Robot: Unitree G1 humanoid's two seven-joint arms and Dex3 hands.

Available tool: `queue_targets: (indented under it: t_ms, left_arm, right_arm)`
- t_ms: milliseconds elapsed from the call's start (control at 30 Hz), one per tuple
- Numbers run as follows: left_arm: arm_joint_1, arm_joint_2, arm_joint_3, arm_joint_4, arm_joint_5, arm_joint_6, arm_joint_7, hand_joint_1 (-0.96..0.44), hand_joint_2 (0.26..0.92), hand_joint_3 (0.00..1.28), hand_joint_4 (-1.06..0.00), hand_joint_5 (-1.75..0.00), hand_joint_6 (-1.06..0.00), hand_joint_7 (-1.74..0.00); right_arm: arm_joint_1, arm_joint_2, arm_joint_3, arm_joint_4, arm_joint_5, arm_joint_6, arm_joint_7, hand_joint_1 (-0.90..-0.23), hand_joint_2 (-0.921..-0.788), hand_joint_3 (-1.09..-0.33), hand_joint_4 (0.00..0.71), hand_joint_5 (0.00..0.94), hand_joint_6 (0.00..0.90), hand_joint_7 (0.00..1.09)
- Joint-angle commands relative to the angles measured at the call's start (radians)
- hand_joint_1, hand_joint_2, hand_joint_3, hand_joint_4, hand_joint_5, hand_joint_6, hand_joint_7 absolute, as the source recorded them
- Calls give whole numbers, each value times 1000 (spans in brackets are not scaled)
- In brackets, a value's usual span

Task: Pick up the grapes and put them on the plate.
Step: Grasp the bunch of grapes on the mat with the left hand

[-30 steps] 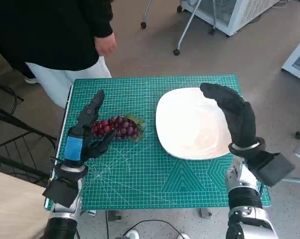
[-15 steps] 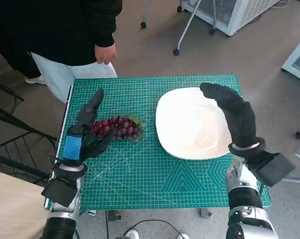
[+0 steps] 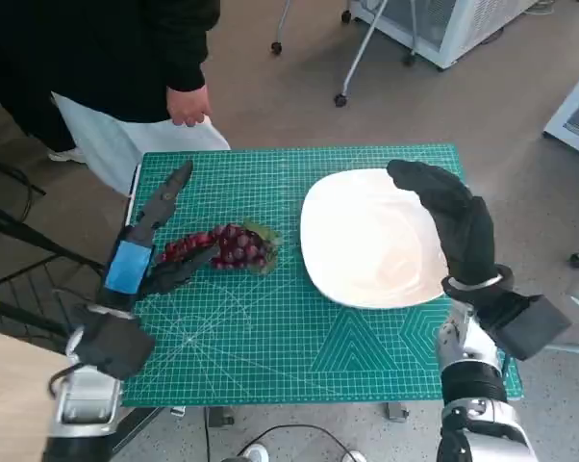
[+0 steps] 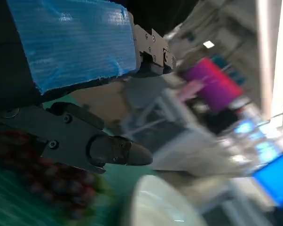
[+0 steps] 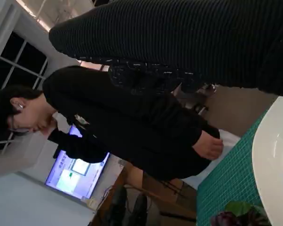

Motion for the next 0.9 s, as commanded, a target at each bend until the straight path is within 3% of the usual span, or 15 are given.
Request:
queue_targets:
  t_ms: [33, 533, 900]
  left_arm:
    - [-28, 37, -37, -80, 62, 156, -52, -480, 882, 7, -99, 0, -215, 0]
    - [-192, 97, -222, -55, 252, 534, -213, -346, 797, 0, -52, 0, -220, -2]
    - [-322, 101, -343, 99, 314, 635, -298, -326, 787, 0, -45, 0, -199, 0]
  right_arm:
    - [7, 1, 2, 5, 3, 15, 12, -491, -921, -552, 241, 2, 201, 2]
    - [6, 3, -1, 6, 6, 19, 8, -490, -921, -552, 242, 1, 201, 2]
    - [6, -2, -2, 10, -1, 16, 1, -487, -921, -552, 242, 1, 201, 2]
